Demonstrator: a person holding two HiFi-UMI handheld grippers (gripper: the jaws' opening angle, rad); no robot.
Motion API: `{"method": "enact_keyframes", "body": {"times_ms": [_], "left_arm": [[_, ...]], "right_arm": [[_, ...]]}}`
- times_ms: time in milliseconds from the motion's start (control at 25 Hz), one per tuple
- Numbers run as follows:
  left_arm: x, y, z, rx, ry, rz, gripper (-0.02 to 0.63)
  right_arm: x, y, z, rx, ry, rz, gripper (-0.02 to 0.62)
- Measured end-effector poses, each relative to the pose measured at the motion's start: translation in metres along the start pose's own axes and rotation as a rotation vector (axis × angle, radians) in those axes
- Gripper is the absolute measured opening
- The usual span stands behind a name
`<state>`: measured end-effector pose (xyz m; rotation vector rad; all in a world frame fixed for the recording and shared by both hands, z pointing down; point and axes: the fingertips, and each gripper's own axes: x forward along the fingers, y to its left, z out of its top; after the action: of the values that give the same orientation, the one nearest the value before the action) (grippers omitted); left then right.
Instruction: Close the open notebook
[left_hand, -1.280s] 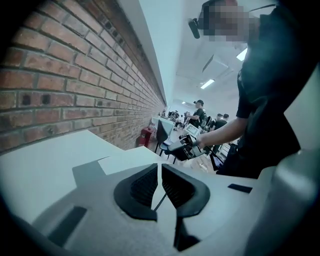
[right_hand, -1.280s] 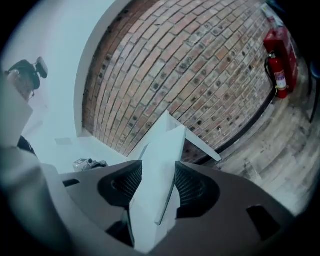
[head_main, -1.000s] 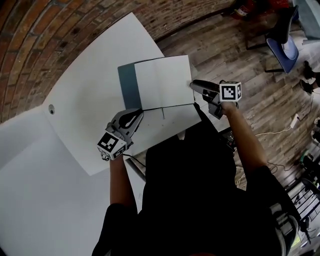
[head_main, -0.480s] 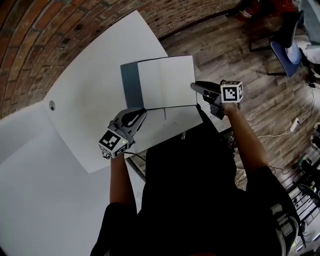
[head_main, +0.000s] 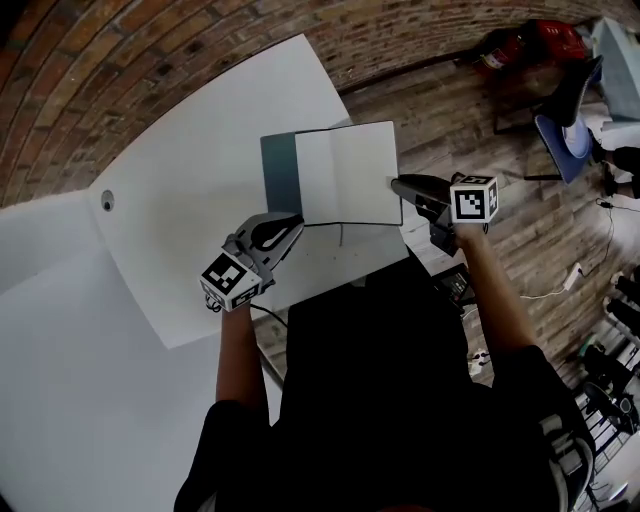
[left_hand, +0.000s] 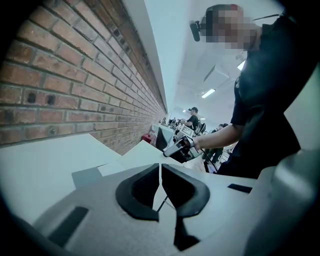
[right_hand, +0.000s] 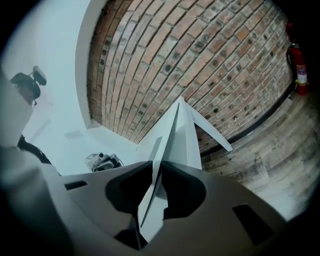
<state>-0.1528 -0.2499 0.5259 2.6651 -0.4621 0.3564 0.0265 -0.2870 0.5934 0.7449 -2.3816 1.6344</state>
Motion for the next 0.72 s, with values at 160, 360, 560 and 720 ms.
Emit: {"method": "enact_keyframes", "body": {"times_ms": [160,360,560,720], "left_arm": [[-0.015,-0.005,0.005,0.023,-0.028,-0.001,0.020],[-0.041,-0.003,0.000,0.020,-0.058,0.028,0.020],[-0.064,-0.002,-0.007,0.011,-0.088,0.047,0.020],[-0.084,-0.001,-0.011,0.010,-0.108,0.061,0.020]], "right_arm": [[0.006,0.023,0.008,-0.063,0.024,-0.041,0.069],[0.019,0.044,0.014,-0.213,0.109,-0.178,0.075],[0.039,0.071,0.019,-0.257,0.125,-0.192,0.081],[0.062,0.093,0.018,-0.290,0.139,-0.178,0.092]]}}
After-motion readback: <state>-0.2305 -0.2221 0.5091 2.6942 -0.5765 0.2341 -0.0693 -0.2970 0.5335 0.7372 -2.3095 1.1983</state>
